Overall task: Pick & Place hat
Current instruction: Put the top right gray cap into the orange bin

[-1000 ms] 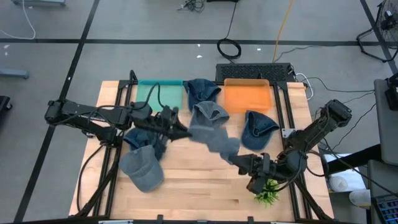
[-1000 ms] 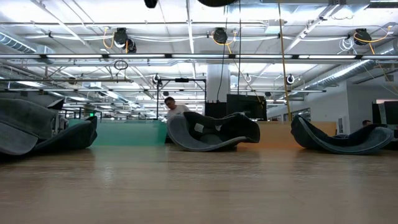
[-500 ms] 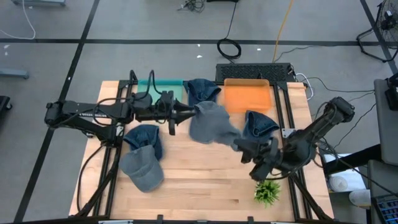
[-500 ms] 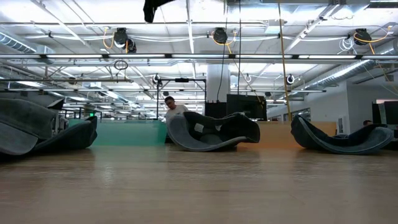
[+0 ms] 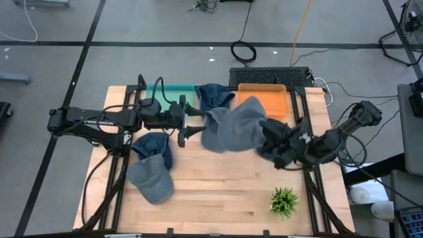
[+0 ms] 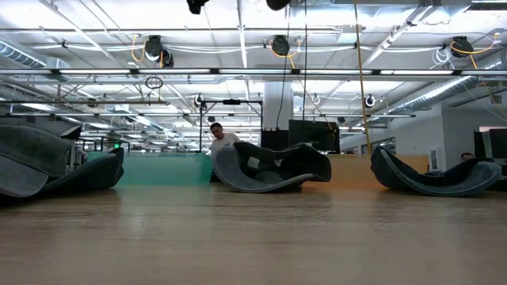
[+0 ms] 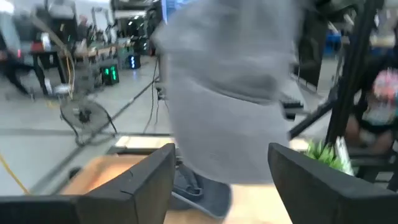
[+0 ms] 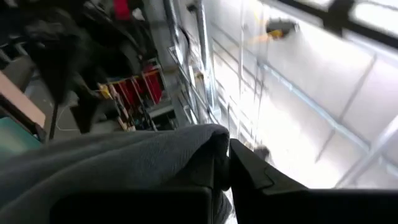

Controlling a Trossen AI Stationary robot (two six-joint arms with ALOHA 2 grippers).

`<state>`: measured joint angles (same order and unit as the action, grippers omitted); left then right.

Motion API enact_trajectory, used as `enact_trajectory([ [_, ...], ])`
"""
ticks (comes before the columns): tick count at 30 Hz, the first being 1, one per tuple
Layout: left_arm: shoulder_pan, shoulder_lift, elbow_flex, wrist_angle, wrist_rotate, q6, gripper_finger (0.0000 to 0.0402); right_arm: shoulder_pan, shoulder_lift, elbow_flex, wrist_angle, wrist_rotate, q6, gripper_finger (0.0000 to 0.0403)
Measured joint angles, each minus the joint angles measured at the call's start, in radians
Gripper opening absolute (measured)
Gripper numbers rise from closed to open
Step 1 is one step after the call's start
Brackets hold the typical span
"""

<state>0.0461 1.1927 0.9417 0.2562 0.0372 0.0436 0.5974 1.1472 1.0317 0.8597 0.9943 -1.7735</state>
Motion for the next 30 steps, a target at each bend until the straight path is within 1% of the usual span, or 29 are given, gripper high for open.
enact_trajectory([
  [2, -0.014, 0.000, 0.000, 0.000, -0.001, 0.099, 0.0271, -0.036, -0.002, 0.000, -0.001, 0.000, 0.023, 0.0011],
  [5, -0.046, 0.000, 0.000, -0.002, -0.033, 0.272, 0.0275, -0.088, -0.002, 0.000, -0.005, -0.006, 0.024, 0.0011],
  [9, -0.086, 0.000, 0.000, -0.001, -0.104, 0.468, 0.0274, -0.145, -0.003, 0.000, -0.033, -0.072, 0.023, 0.0011],
  [13, -0.120, 0.000, 0.000, 0.009, -0.192, 0.671, 0.0277, -0.183, -0.003, 0.000, -0.033, -0.127, 0.053, 0.0011],
  [17, -0.150, 0.003, 0.000, 0.005, -0.322, 0.858, 0.0276, -0.213, -0.003, 0.000, -0.042, -0.135, 0.129, 0.0011],
  [20, -0.160, 0.024, 0.000, 0.004, -0.419, 0.944, 0.0274, -0.230, -0.003, 0.000, -0.062, -0.134, 0.190, 0.0011],
  [22, -0.161, 0.039, -0.001, 0.009, -0.456, 0.982, 0.0276, -0.238, -0.003, 0.000, -0.077, -0.135, 0.223, 0.0011],
  [26, -0.159, 0.087, 0.000, 0.008, -0.485, 1.047, 0.0282, -0.255, -0.003, 0.000, -0.086, -0.135, 0.273, 0.0011],
  [30, -0.161, 0.138, 0.000, 0.022, -0.494, 1.122, 0.0280, -0.258, -0.003, 0.000, -0.088, -0.135, 0.273, 0.0011],
])
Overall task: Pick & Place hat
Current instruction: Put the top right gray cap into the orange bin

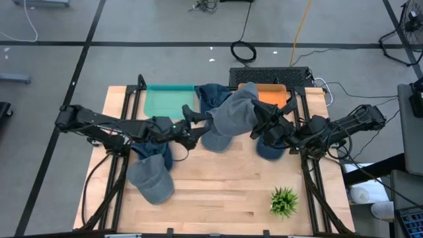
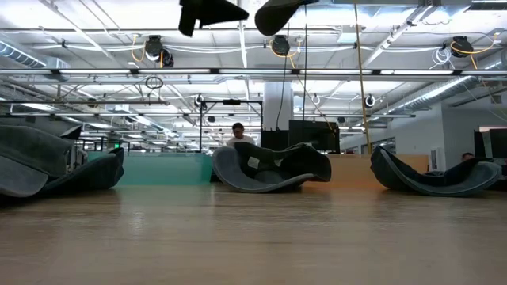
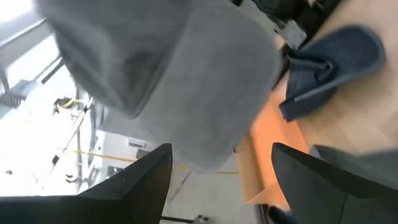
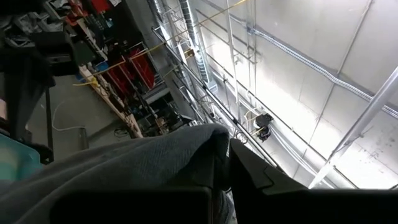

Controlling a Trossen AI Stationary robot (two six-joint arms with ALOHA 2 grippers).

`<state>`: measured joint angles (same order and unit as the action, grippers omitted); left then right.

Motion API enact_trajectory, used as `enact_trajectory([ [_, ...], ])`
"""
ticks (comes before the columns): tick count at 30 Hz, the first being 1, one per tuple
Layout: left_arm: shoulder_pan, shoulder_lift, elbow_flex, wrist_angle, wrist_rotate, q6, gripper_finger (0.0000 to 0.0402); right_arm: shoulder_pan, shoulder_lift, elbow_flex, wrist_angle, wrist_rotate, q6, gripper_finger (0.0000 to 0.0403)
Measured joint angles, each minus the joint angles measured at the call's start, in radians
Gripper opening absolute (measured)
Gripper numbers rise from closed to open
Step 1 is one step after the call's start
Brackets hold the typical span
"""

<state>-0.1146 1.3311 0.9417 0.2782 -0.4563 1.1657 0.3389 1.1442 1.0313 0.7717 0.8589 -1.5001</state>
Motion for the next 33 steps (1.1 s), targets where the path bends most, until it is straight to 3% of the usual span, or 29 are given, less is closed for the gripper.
enact_trajectory([
  [7, -0.002, 0.090, 0.000, 0.199, -0.061, 0.044, 0.0275, 0.000, 0.000, 0.000, 0.002, 0.000, 0.000, 0.0011],
  [17, 0.003, 0.179, 0.000, 0.263, -0.086, 0.085, 0.0273, 0.000, 0.000, 0.000, 0.009, 0.000, 0.035, 0.0011],
  [23, 0.004, 0.237, 0.000, 0.451, -0.125, 0.083, 0.0252, 0.000, 0.000, 0.000, 0.003, -0.001, 0.085, 0.0011],
  [29, 0.003, 0.274, 0.000, 0.490, -0.148, 0.083, 0.0230, 0.000, 0.000, 0.000, -0.004, 0.000, 0.094, 0.0011],
  [33, -0.008, 0.276, 0.000, 0.488, -0.166, 0.063, 0.0195, 0.000, 0.000, 0.000, -0.024, 0.001, 0.101, 0.0011],
])
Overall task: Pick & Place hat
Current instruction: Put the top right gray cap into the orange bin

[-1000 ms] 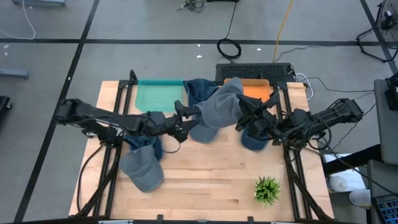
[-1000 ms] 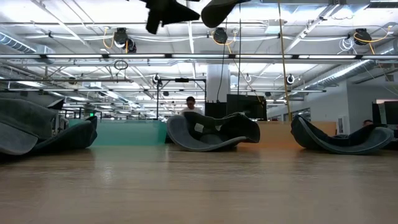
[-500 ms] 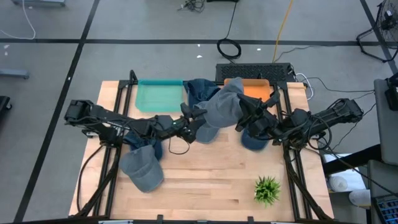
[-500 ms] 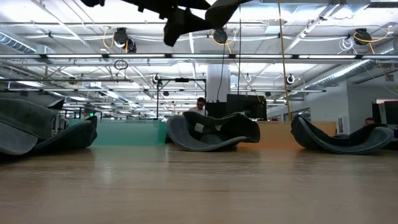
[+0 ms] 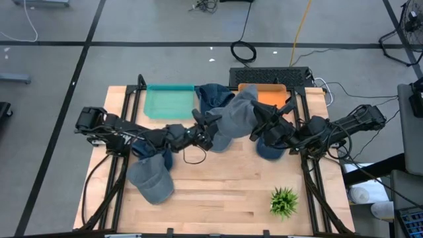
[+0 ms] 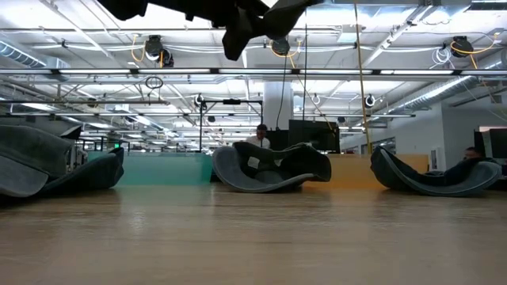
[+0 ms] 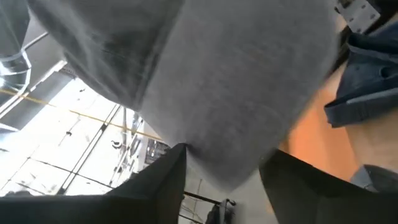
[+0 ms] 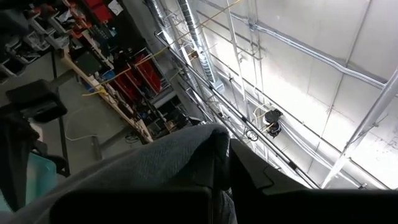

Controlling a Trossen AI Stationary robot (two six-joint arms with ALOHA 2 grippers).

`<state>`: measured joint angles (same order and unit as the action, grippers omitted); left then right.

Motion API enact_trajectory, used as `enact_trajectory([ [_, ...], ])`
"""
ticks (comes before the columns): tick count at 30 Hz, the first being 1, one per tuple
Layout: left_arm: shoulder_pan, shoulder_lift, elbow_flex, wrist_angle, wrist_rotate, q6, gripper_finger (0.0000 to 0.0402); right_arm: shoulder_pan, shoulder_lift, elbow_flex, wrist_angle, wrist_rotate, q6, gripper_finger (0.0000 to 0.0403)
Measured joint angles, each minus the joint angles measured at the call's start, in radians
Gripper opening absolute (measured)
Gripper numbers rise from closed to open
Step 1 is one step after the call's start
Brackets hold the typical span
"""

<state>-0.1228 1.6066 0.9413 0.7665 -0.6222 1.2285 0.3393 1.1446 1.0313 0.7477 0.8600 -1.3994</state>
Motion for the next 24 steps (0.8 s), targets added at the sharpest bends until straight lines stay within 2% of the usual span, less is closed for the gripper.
enact_trajectory([
  [6, -0.030, -0.001, 0.000, 0.071, -0.110, -0.017, 0.0103, 0.000, 0.000, 0.000, -0.029, 0.002, 0.045, 0.0011],
  [11, -0.049, -0.002, 0.000, 0.080, -0.128, -0.018, 0.0019, 0.000, 0.000, -0.002, -0.059, 0.008, 0.060, 0.0033],
  [16, -0.057, -0.001, 0.001, 0.115, -0.172, -0.014, 0.0012, 0.010, 0.000, -0.002, -0.066, 0.008, 0.082, 0.0050],
  [24, -0.075, -0.018, 0.001, 0.137, -0.203, 0.036, 0.0009, 0.015, 0.000, -0.002, -0.067, 0.006, 0.172, 0.0049],
])
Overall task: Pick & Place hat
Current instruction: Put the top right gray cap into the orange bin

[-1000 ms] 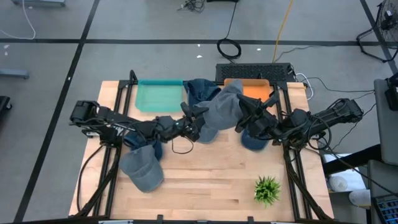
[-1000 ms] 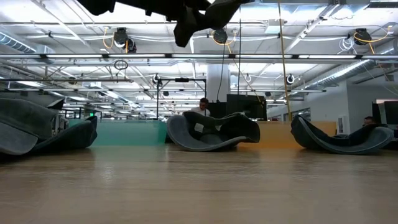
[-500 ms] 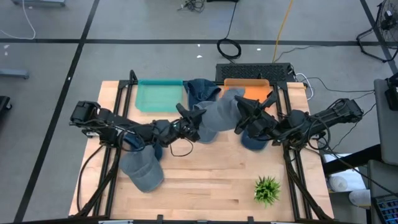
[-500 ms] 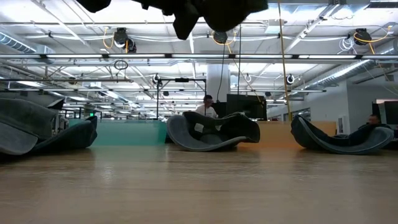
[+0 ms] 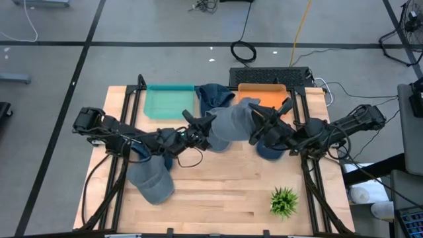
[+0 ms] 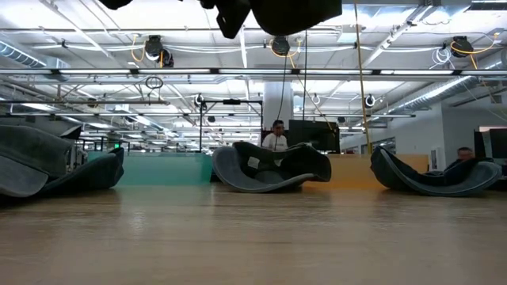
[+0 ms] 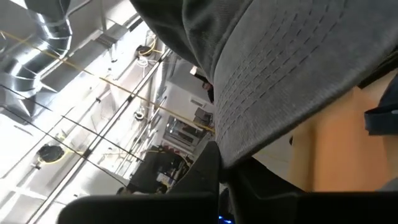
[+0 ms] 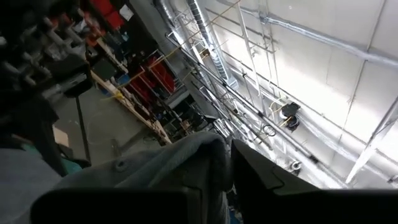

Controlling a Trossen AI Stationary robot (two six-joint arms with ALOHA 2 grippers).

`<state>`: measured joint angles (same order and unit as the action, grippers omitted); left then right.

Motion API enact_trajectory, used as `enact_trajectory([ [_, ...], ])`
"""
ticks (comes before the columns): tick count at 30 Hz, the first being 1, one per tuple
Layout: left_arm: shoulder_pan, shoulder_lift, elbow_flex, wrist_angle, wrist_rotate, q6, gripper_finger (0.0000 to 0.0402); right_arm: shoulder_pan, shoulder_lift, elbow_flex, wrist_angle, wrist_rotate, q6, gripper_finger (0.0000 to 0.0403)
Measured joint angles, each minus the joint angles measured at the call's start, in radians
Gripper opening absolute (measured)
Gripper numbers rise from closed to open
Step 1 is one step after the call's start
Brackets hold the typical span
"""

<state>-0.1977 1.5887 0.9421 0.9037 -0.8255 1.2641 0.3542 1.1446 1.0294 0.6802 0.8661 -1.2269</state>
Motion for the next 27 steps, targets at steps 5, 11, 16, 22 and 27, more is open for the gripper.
enact_trajectory([
  [5, -0.032, -0.013, -0.001, 0.060, -0.079, 0.119, 0.0009, 0.049, 0.000, 0.000, -0.001, 0.000, 0.183, 0.0074],
  [11, -0.047, -0.026, -0.001, 0.113, -0.158, 0.348, 0.0008, 0.112, 0.000, 0.000, -0.013, 0.117, 0.448, 0.0141],
  [16, -0.051, -0.035, -0.001, 0.179, -0.207, 0.470, 0.0008, 0.153, 0.000, 0.001, -0.080, 0.378, 0.600, 0.0185],
  [22, -0.050, -0.049, -0.001, 0.215, -0.249, 0.537, 0.0008, 0.225, -0.003, 0.001, -0.079, 0.664, 0.660, 0.0201],
  [27, -0.054, -0.047, -0.001, 0.199, -0.249, 0.594, 0.0008, 0.296, -0.004, -0.012, -0.080, 0.704, 0.687, 0.0202],
])
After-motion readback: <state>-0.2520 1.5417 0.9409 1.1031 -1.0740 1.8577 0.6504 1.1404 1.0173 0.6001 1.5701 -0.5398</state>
